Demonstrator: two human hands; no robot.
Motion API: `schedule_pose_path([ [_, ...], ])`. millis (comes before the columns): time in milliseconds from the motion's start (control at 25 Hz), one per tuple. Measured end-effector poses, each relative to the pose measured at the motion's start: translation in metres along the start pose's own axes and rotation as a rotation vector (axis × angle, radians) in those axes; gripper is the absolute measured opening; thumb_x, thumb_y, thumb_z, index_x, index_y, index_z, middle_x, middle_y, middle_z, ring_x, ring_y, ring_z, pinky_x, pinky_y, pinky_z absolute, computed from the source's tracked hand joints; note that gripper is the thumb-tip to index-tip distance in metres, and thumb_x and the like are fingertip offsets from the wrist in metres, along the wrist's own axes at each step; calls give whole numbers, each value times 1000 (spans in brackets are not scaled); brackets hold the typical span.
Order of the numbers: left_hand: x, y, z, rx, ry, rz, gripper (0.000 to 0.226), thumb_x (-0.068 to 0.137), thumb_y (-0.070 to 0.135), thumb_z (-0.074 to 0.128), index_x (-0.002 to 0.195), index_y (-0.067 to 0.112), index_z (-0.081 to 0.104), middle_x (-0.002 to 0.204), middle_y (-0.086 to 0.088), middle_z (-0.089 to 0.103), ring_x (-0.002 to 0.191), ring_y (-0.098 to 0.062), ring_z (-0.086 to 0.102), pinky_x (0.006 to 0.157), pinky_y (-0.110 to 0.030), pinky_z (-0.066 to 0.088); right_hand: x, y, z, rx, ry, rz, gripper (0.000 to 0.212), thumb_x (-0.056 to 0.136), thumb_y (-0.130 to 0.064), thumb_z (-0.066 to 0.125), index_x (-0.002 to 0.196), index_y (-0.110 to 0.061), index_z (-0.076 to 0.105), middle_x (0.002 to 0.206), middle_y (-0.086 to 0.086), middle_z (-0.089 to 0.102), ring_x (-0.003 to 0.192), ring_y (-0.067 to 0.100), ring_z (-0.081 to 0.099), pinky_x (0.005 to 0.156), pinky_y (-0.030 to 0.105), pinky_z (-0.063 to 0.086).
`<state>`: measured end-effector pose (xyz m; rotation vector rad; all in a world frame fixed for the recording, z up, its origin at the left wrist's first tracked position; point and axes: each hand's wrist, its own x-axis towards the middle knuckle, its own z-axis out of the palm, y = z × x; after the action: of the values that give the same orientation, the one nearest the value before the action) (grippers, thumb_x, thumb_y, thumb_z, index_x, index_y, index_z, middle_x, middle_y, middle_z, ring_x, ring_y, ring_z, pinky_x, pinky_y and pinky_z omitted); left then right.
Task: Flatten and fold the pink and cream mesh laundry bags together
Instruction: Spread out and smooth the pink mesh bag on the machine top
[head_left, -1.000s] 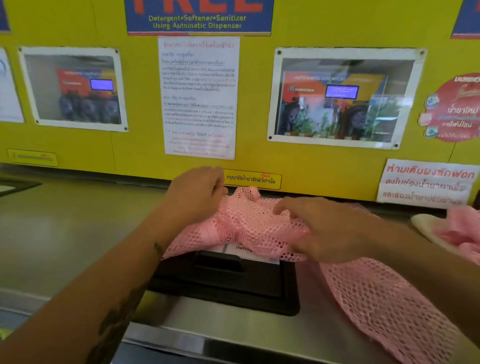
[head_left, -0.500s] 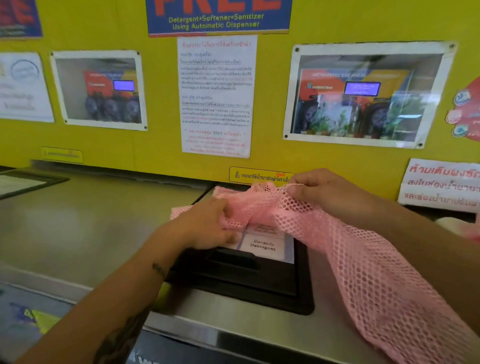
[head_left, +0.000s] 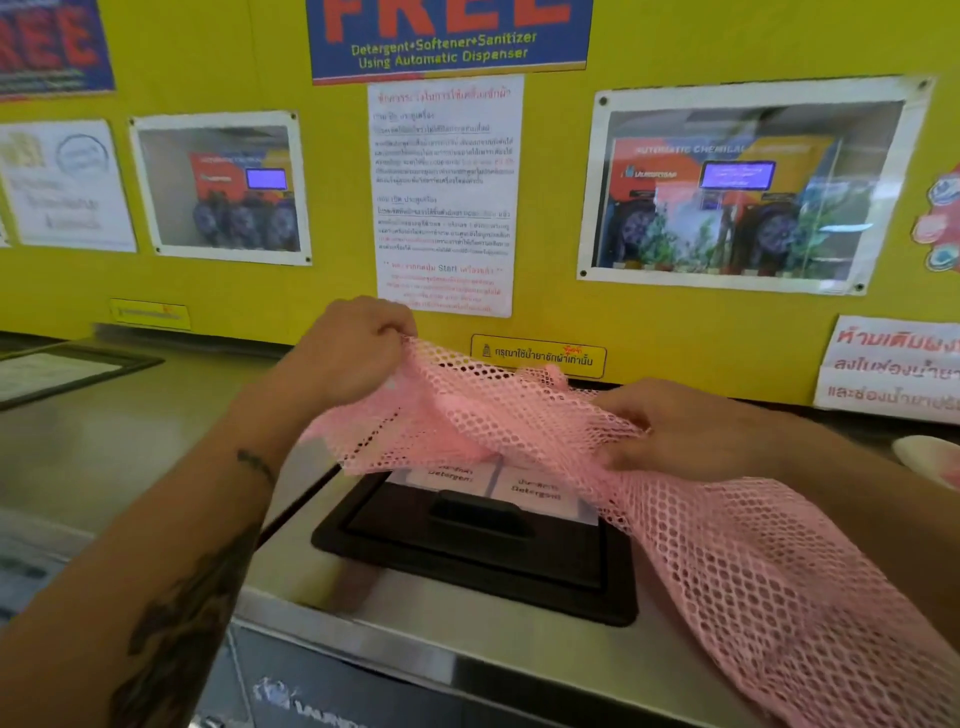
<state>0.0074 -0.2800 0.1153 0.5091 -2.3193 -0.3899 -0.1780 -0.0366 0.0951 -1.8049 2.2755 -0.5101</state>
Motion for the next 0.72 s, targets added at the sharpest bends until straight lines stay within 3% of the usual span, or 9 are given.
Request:
schedule_pose_path([
  [80,0,0,-17,6,-162,-76,33,84,0,42,76,20,68,85,2,60,77,-19,54,66,-28,39,-3,-3,-7,203,-21,19,49,81,-59,61,98,-13,68,89,2,66,84,18,63,84,39,49],
  [160,-1,-5,-26,12,-316,-146,26,79,7,49,74,23,69,83,-1,68,85,-28,61,73,-35,43,-5,2,-11,276,8,70,53,77,-70,55,98,-24,71,94,-6,71,91,10,67,89,37,50],
  [280,-11,-5,-26,-86,-495,-264,20,90,14,54,102,23,68,89,-3,76,91,-22,69,89,-35,42,-3,16,-7,77,23,183,45,88,-69,44,109,-36,66,114,-14,67,107,9,62,97,38,47],
  [360,-11,-1,-19,-76,-488,-226,22,95,23,49,113,25,63,95,0,76,94,-16,69,95,-37,44,-3,30,-1,-154,-62,269,48,95,-60,38,129,-31,54,135,-7,56,122,15,52,104,40,41],
  [400,-10,3,-14,-66,-469,-199,23,95,26,49,114,27,62,99,2,75,95,-15,68,95,-38,46,-5,37,3,-227,-133,319,58,95,-64,33,141,-29,43,147,-2,47,132,19,44,110,42,35],
  [480,-10,13,-3,-5,-482,-134,26,94,33,51,118,33,59,117,3,68,105,-16,63,95,-37,46,-13,47,12,-294,-290,445,99,74,-89,20,155,-34,13,164,5,18,150,28,18,120,48,18],
  [560,-10,21,15,119,-617,-51,37,94,44,50,130,36,53,139,6,53,123,-16,51,103,-39,40,-20,59,17,-263,-340,483,126,43,-105,9,153,-45,-4,167,5,-1,153,27,1,121,52,7],
  [640,-17,27,39,209,-803,3,52,92,57,47,141,37,45,152,8,40,137,-17,39,114,-42,28,-23,78,15,-227,-263,476,133,38,-107,10,154,-43,1,167,1,1,153,22,1,122,47,5],
  [720,-24,23,67,274,-894,4,74,86,75,34,150,39,28,161,4,24,147,-21,22,120,-42,13,-28,86,11,-319,-161,468,130,46,-104,10,156,-34,15,166,-1,11,152,19,10,122,41,10],
])
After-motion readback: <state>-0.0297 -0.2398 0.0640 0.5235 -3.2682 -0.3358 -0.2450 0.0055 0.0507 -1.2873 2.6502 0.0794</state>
